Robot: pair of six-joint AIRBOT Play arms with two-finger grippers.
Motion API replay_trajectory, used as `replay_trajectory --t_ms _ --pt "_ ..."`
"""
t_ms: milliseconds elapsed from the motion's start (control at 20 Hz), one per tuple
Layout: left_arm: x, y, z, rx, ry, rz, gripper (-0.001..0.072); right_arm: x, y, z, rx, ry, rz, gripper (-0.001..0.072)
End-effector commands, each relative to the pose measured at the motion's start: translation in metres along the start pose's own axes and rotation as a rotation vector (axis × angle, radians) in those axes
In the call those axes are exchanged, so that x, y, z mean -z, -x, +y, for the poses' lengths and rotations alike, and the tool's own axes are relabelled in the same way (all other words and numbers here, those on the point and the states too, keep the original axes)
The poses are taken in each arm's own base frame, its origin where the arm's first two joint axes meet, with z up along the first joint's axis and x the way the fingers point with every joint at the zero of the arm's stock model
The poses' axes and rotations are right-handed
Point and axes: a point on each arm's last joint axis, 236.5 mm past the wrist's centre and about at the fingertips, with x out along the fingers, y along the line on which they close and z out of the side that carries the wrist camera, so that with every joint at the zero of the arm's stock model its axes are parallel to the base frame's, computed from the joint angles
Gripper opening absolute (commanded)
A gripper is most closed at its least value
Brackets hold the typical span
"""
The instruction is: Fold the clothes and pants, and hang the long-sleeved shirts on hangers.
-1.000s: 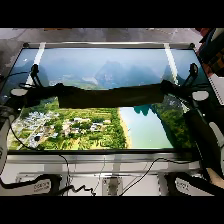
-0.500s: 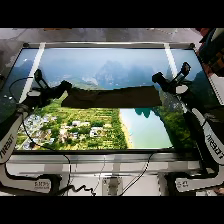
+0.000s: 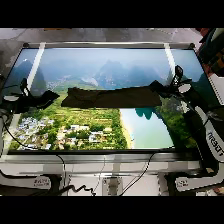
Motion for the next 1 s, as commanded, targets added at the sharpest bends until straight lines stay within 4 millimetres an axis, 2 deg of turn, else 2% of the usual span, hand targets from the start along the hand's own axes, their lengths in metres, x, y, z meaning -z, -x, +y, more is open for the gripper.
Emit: replay_trajectory --t_ms 0,100,200,350,400,450,500,550,600,650,800,850,950 --pt "0.035 -0.032 -0.007 0.056 0.038 0.127 0.0712 0.022 -0.002 0.011 -0.023 0.028 0.084 0.0692" --pt "0.046 -0.060 -0.020 0.107 0.068 0.142 0.0712 0.034 -0.002 0.022 -0.047 0.095 0.128 0.0694" --pt "0.044 -0.082 -0.038 0.162 0.114 0.104 0.0709 0.044 -0.004 0.037 -0.070 0.129 0.157 0.0695" --pt "0.013 -0.101 -0.059 0.186 0.107 -0.064 0.0689 0.043 -0.007 0.061 -0.093 0.176 0.134 0.0690" --pt "-0.001 -0.104 -0.062 0.173 0.122 -0.126 0.0617 0.041 -0.008 0.069 -0.101 0.190 0.122 0.0686" --pt "-0.013 -0.105 -0.065 0.157 0.134 -0.176 0.0376 0.039 -0.008 0.077 -0.110 0.203 0.113 0.0632" --pt "-0.022 -0.105 -0.069 0.143 0.099 -0.203 0.0164 0.037 -0.008 0.085 -0.117 0.217 0.101 0.0483" --pt "-0.031 -0.103 -0.079 0.150 0.043 -0.223 0.0016 0.033 -0.008 0.093 -0.125 0.229 0.081 0.0300" --pt "-0.040 -0.099 -0.089 0.168 0.007 -0.239 0.0017 0.029 -0.009 0.100 -0.130 0.239 0.058 0.0131" --pt "-0.046 -0.093 -0.102 0.191 -0.030 -0.243 0.0017 0.025 -0.010 0.109 -0.137 0.251 0.032 0.0012" --pt "-0.040 -0.056 -0.152 0.269 -0.288 -0.178 0.0016 0.021 -0.015 0.139 -0.159 0.280 -0.048 0.0011" --pt "-0.033 -0.039 -0.166 0.273 -0.384 -0.153 0.0016 0.028 -0.019 0.150 -0.171 0.273 -0.048 0.0010" --pt "-0.022 0.000 -0.188 0.265 -0.495 -0.125 0.0016 0.056 -0.033 0.172 -0.199 0.288 -0.003 0.0009"
